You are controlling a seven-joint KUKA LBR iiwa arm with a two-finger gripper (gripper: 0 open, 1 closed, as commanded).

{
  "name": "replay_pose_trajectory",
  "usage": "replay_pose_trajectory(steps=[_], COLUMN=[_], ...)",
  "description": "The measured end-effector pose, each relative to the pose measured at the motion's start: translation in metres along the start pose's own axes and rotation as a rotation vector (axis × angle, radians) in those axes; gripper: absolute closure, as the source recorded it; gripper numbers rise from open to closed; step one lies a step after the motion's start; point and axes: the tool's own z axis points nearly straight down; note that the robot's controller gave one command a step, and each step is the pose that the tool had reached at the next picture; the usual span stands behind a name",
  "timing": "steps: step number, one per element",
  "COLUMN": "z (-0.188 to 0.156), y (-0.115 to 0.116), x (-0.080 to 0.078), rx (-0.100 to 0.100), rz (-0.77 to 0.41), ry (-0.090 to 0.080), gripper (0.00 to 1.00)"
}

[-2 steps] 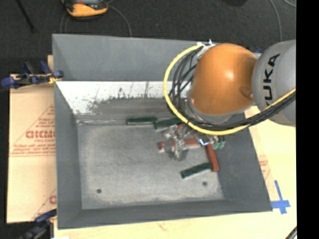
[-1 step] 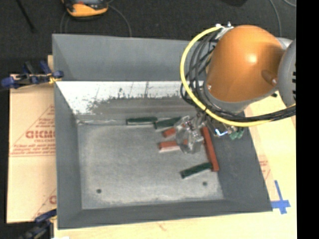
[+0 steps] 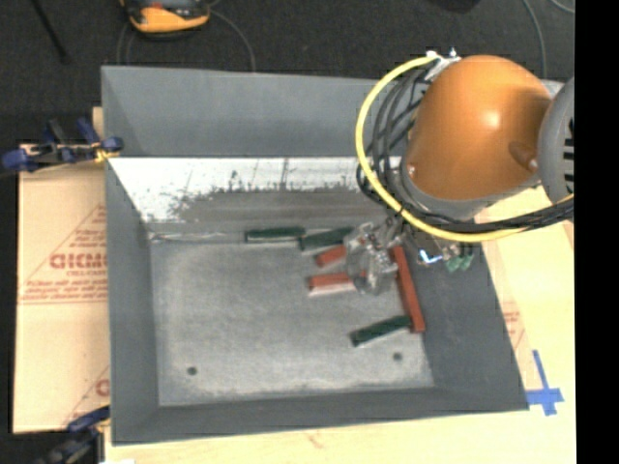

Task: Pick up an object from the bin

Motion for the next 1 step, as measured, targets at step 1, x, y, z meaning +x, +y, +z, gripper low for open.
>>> replay_pose_trajectory(steps=[1], z=[0.0639], y=[-0.0025], x=[-0.0111], rx=[-0.003], rz=[0.026], ry=[0.008], gripper=[1.0])
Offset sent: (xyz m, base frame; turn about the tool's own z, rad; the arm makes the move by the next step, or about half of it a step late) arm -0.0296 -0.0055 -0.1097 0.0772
